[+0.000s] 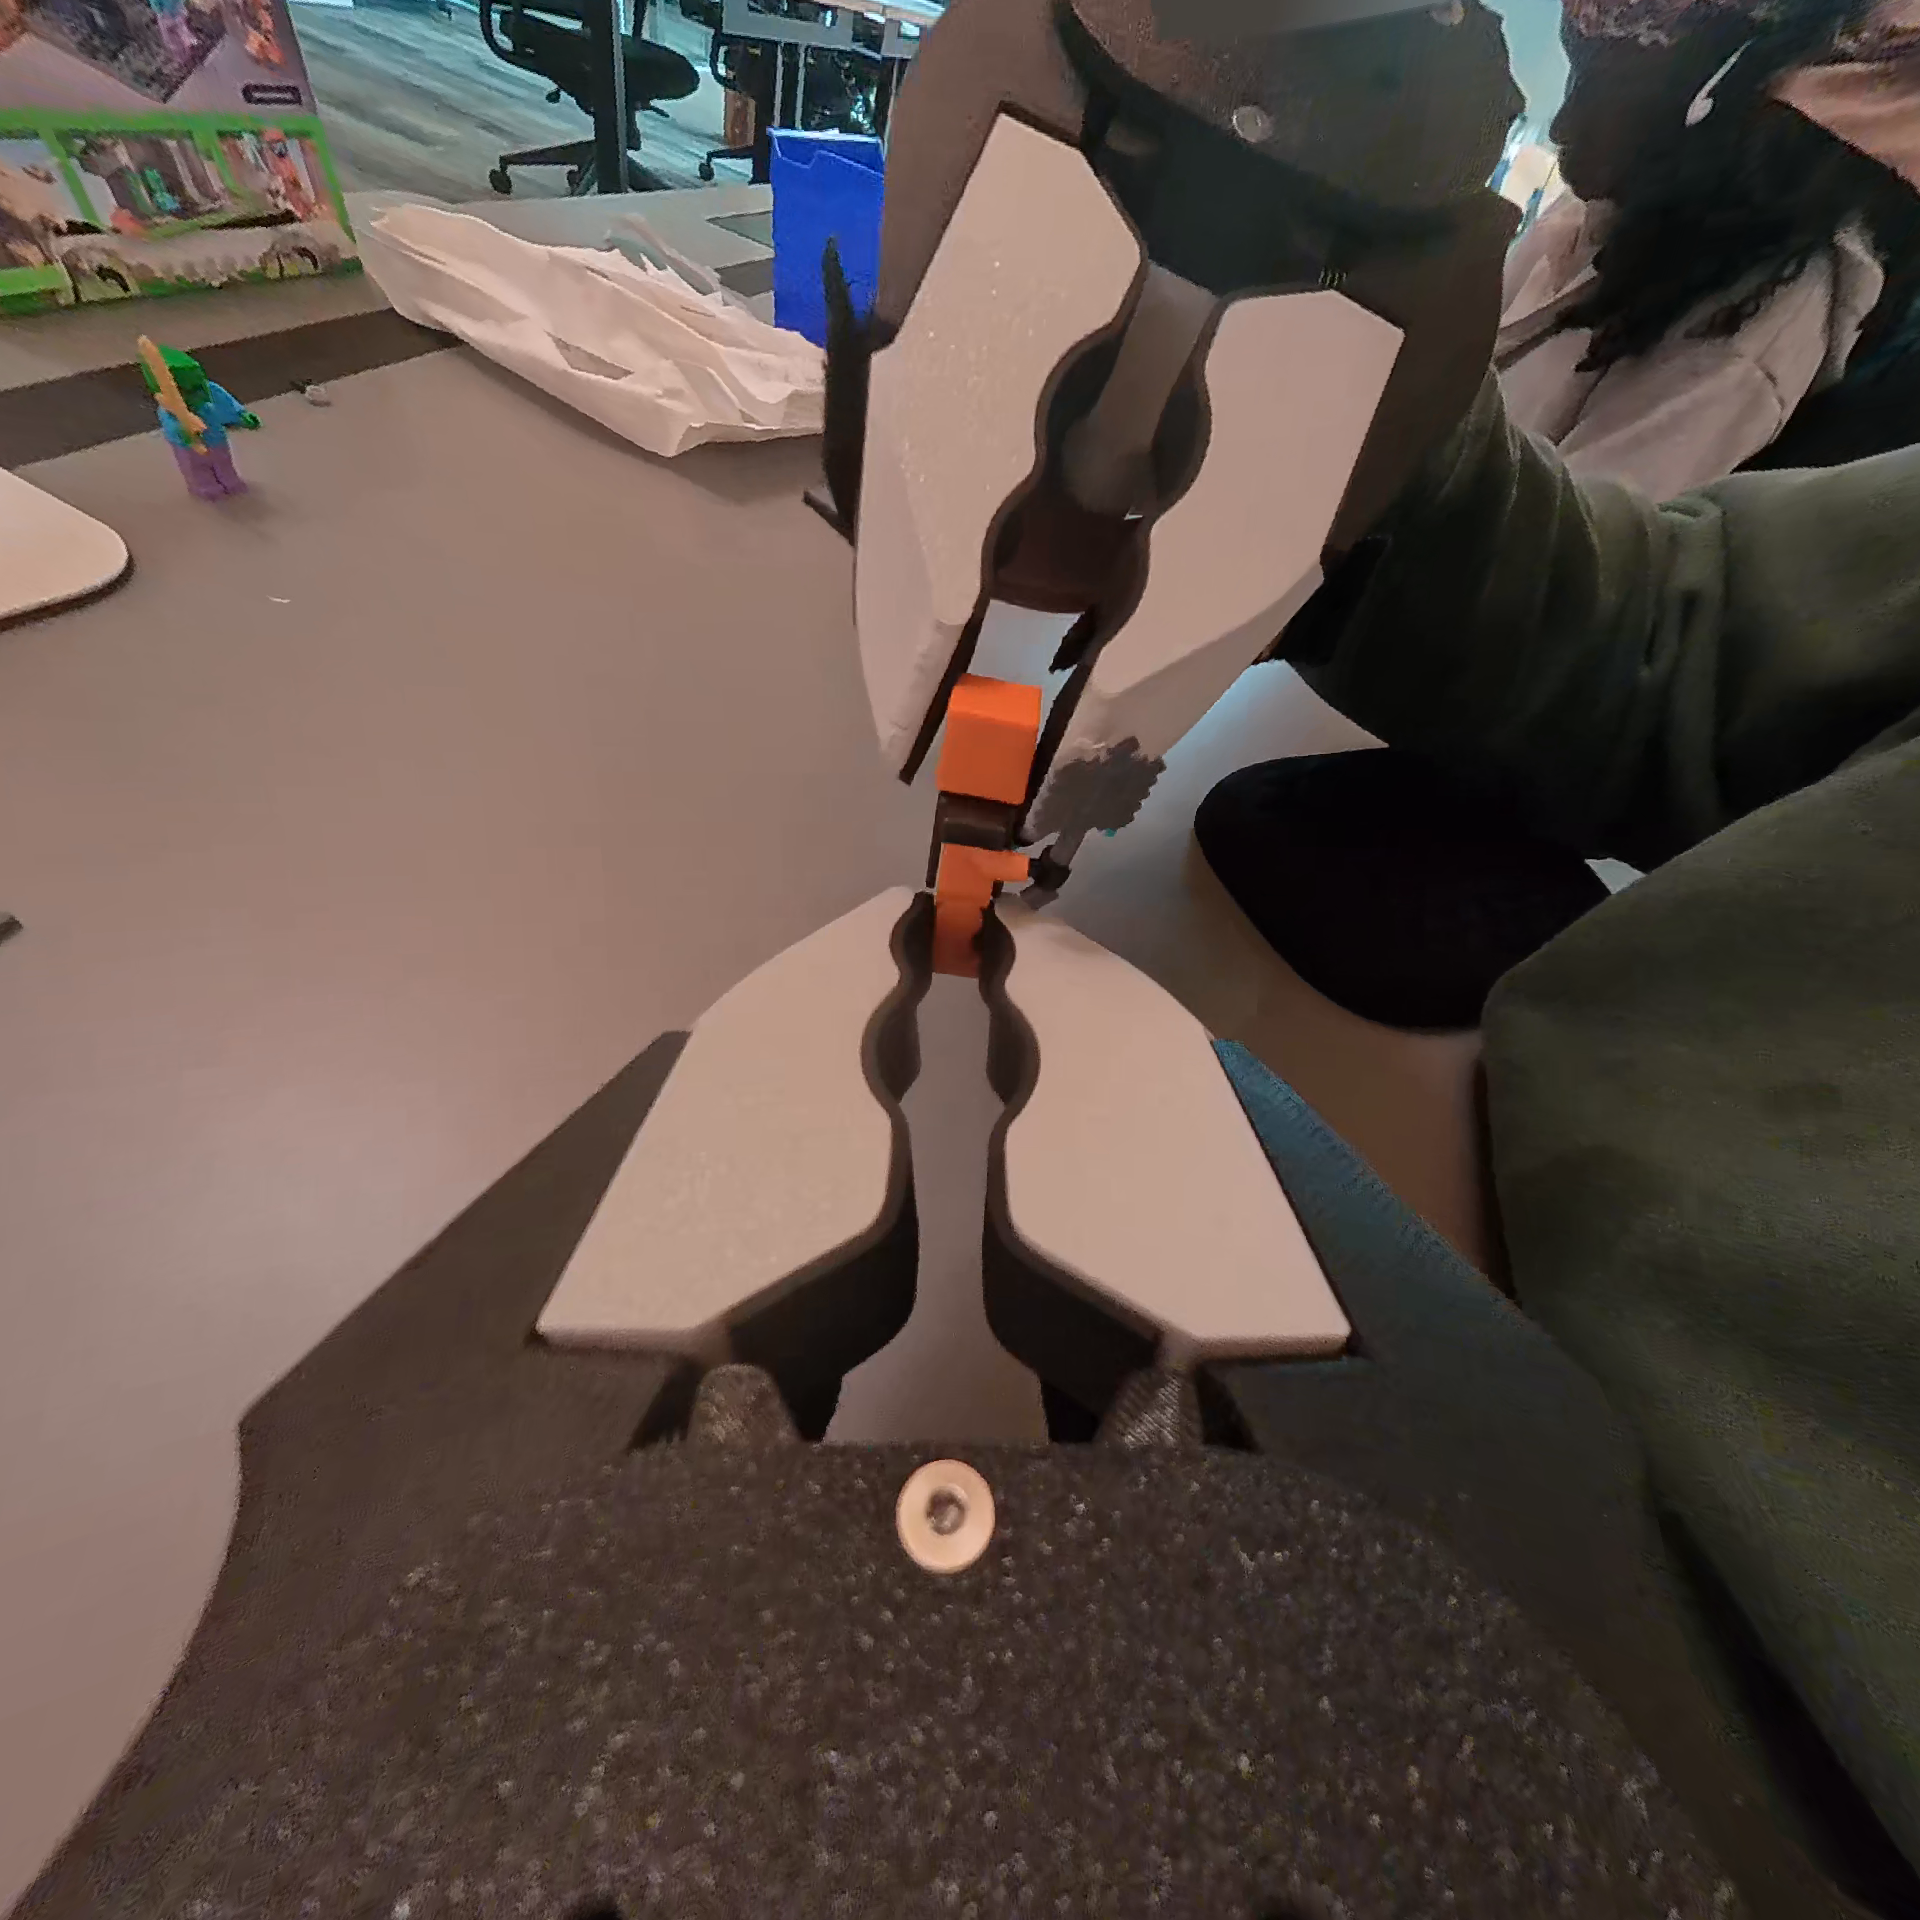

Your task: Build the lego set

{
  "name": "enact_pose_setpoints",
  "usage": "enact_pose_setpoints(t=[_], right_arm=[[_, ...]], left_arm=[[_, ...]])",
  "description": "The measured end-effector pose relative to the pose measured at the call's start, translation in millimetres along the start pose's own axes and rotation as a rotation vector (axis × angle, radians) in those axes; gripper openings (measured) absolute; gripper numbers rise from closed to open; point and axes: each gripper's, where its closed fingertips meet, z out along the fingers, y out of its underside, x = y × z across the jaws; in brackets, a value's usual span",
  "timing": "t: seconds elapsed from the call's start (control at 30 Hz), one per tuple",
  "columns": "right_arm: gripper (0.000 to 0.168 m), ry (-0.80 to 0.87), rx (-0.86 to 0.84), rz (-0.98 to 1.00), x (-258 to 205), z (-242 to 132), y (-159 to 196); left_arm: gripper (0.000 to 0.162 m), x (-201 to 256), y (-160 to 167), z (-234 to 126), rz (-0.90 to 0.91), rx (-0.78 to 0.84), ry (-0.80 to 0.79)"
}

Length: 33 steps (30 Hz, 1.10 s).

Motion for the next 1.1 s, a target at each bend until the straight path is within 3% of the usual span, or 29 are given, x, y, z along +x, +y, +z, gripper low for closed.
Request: enact_pose_setpoints(t=[0.3,0.47,0.57,0.73,0.93,1.1], right_arm=[[0.015,-0.008,0.015,0.015,1,1,-1],[0.014,-0.022,0.029,0.035,2,0,-1],[0.013,-0.026,0.06,0.076,9,-8,-2],[0.012,-0.037,0.088,0.157,27,-26,1],[0.012,-0.022,0.026,0.251,63,-50,28],[0.012,0.109,-0.094,0.27,129,-89,78]], left_arm=[[0.008,0,0,-1,-0.066,0.012,0.021],[0.008,-2,-1,-1,-0.019,0.022,-0.013],[0.031,-6,-1,-1,0.02,0.016,-0.061],[0.028,-14,2,-3,0.039,0.005,-0.106],[0.021,-22,7,-3,0.035,-0.015,-0.143],[0.019,-23,12,-1,0.047,-0.035,-0.156]])
